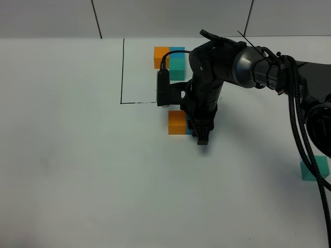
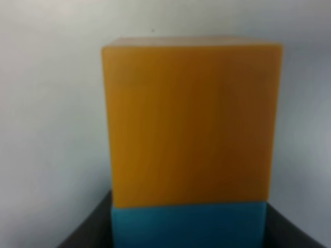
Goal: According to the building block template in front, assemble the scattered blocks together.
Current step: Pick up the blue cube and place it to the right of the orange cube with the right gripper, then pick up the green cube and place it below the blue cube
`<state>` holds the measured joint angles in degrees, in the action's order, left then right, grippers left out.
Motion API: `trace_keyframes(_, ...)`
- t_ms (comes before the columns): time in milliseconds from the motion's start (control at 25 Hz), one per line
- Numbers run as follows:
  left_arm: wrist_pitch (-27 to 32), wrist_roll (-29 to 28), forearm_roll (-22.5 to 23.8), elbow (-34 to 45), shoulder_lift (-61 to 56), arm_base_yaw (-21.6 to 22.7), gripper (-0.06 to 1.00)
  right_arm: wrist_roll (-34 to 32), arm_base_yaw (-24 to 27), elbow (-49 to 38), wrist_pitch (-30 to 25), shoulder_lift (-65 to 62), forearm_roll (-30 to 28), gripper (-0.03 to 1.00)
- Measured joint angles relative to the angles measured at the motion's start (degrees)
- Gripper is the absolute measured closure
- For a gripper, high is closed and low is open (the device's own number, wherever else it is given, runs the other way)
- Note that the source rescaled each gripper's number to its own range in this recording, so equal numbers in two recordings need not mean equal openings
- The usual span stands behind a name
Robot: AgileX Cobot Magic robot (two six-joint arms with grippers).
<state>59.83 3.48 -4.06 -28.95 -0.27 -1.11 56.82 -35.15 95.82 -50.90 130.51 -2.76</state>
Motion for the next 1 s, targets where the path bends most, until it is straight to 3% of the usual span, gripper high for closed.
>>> trace_keyframes(600, 0.0, 0.0, 0.0, 0.0, 0.0, 0.0, 0.26, 4.1, 0.6, 0.0, 0.3, 0.0, 1.5, 0.92)
trace_keyframes(680, 0.0, 0.0, 0.0, 0.0, 0.0, 0.0, 0.26, 4.1, 0.7, -0.1, 0.8, 0.0, 1.4, 0.80)
trace_keyframes(880, 0.0, 0.0, 0.0, 0.0, 0.0, 0.0, 0.26, 1.0, 2.2, -0.2, 1.6, -2.5, 1.3, 0.34)
trace_keyframes(1000, 0.0, 0.0, 0.0, 0.0, 0.0, 0.0, 0.26, -5.0, 3.5, -0.2, 0.3, -5.6, 1.0, 0.21)
